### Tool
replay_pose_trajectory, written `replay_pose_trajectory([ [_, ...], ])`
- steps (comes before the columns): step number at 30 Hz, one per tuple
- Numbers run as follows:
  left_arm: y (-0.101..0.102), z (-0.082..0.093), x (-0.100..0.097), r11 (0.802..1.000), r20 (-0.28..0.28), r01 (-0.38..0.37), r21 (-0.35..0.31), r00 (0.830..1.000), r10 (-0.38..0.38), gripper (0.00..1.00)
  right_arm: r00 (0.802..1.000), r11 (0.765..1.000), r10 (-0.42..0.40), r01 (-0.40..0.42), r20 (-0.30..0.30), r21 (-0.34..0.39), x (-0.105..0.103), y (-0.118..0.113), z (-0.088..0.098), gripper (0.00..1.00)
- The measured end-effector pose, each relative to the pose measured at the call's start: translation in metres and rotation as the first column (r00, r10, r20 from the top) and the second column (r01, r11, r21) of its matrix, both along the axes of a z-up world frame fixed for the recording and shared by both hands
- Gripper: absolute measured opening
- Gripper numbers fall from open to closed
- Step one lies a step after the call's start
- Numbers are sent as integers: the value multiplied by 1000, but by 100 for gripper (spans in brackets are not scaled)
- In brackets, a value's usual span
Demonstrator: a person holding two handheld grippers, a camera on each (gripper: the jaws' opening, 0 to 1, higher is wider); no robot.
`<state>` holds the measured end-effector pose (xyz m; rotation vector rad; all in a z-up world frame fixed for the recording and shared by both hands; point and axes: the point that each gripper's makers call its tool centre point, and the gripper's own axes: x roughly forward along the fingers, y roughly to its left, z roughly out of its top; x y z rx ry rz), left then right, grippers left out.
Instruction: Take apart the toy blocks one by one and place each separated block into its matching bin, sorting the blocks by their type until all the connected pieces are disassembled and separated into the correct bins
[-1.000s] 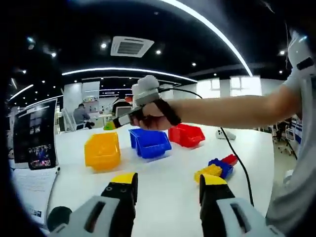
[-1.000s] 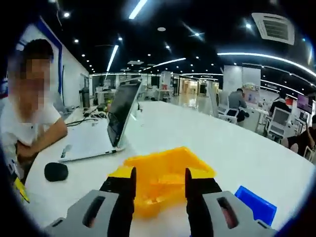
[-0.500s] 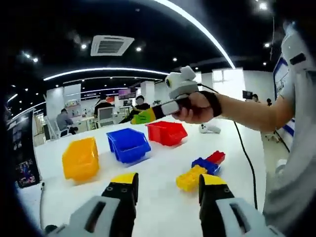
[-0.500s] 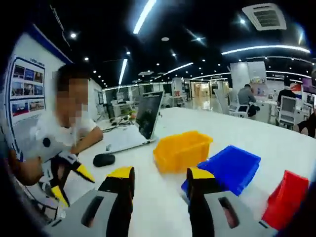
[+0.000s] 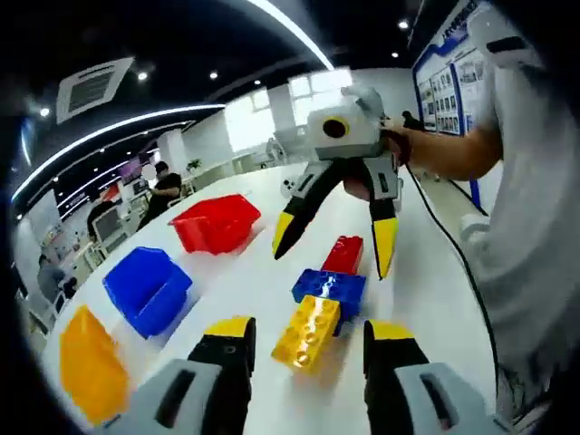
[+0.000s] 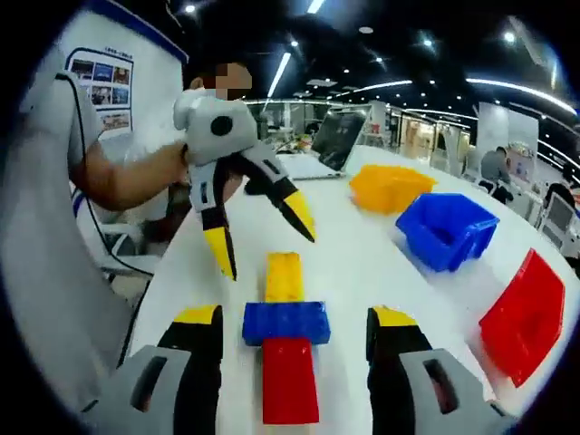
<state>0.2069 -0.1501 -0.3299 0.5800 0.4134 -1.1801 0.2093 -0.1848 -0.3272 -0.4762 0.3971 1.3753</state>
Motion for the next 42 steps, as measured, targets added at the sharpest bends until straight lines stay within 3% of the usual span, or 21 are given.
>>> replay_pose_trajectory([
  [2,-2,-10,5,998,5,19,67,1000,-19,48,999,999,26,-24,34,-47,-1,2,-7,58],
  [5,-5,-14,8,995,-4,32,89,999,-32,46,999,998,36,-34,35,-47,-2,6,-10,45],
  [8,-6,-17,7,996,-55,36,79,998,-31,37,999,999,26,-25,38,-32,0,6,-9,44],
  [10,-6,-15,9,997,-60,26,70,998,-22,31,998,999,38,-36,48,-41,-1,5,-9,43],
  [15,-5,-15,6,998,-71,34,56,997,-30,27,995,996,56,-51,79,-69,-1,6,-11,41],
  [22,-5,-13,2,997,20,52,62,998,-54,25,996,992,57,-49,67,-115,-1,5,-12,40],
  [25,-4,-12,3,992,97,58,109,993,-68,23,997,991,42,-34,64,-126,2,4,-13,40],
  [26,-2,-13,4,989,137,53,139,988,-72,23,1000,994,10,-7,24,-112,3,3,-12,40],
  [27,-4,-14,1,990,134,55,132,988,-73,23,999,993,26,-21,38,-116,3,3,-12,40],
  [28,-3,-18,-7,989,70,70,130,994,-80,23,998,992,36,-31,43,-119,2,3,-11,40],
  [32,1,-15,-4,996,49,71,46,996,-73,23,999,992,26,-21,42,-123,2,3,-11,40],
  [36,11,16,9,995,69,-2,-105,998,9,23,998,994,18,-11,55,-112,1,3,-11,41],
  [39,19,30,17,986,75,-45,-162,996,57,23,998,994,14,-8,55,-110,1,2,-10,41],
  [42,41,58,41,946,97,-156,-284,977,190,24,998,993,20,-13,65,-118,0,1,-10,41],
])
